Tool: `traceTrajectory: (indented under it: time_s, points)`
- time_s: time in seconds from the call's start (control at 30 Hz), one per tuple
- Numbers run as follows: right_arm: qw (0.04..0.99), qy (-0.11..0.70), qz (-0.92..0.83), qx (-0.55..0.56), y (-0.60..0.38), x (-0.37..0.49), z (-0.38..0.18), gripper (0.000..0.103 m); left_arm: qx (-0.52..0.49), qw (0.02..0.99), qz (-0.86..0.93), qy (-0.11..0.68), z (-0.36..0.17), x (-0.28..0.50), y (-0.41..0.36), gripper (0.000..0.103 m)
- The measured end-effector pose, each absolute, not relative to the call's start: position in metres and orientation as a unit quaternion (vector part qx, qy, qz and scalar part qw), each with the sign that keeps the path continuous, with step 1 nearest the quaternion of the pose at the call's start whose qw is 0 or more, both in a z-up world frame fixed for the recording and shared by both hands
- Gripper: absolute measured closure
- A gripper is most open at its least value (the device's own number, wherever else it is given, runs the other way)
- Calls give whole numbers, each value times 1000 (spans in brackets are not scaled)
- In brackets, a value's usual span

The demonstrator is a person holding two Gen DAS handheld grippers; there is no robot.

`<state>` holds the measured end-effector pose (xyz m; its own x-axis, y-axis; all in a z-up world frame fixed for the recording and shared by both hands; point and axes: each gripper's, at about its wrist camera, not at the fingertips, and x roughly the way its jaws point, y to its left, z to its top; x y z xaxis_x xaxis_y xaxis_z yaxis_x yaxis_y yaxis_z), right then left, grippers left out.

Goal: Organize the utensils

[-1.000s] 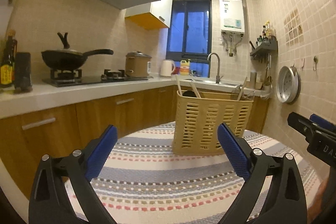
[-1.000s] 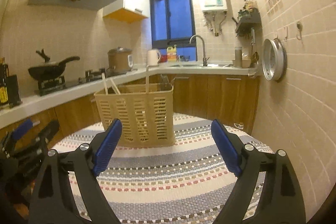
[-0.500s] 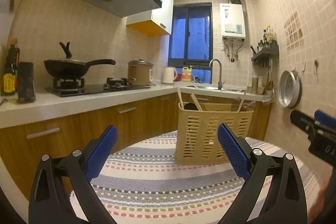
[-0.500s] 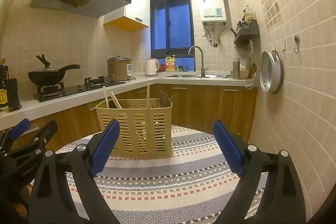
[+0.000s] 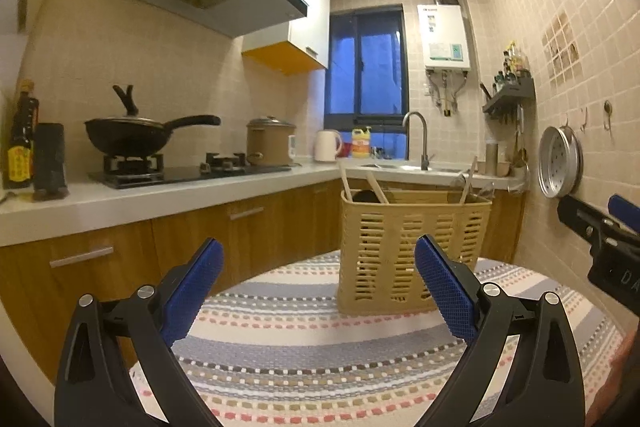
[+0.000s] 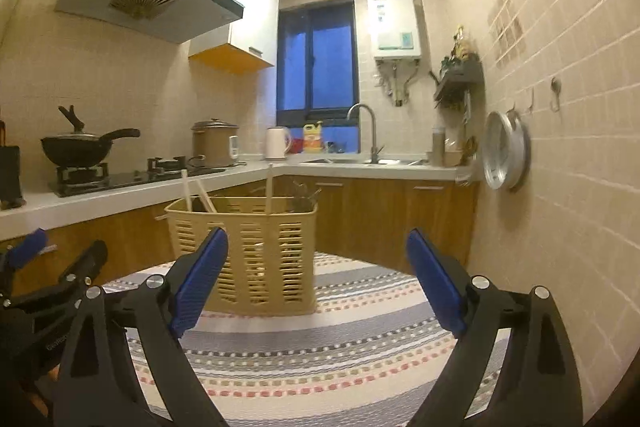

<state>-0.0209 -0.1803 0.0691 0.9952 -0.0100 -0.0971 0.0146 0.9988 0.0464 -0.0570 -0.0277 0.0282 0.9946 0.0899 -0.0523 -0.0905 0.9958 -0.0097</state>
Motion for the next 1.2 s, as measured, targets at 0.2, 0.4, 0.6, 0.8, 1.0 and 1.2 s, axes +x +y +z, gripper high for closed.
traceTrajectory:
  time_s: [0.2, 0.4, 0.6, 0.8, 1.0, 1.2]
  points:
    - [998, 53, -10, 20, -179, -20, 64, 16, 26, 998, 55, 12, 25, -61, -37, 8]
    - [998, 65, -10, 22, -179, -18, 59, 11, 37, 998, 44, 20, 23, -59, -42, 8]
    - [997, 71, -9, 21, -179, -17, 56, 11, 24, 999, 37, 32, 23, -56, -36, 8]
    - [997, 76, -10, 26, -182, -15, 55, 11, 14, 999, 30, 40, 22, -53, -32, 8]
    - [997, 78, -10, 24, -181, -14, 54, 11, 15, 998, 32, 49, 22, -49, -31, 8]
    - [996, 80, -10, 26, -181, -13, 52, 11, 13, 998, 28, 51, 22, -49, -31, 8]
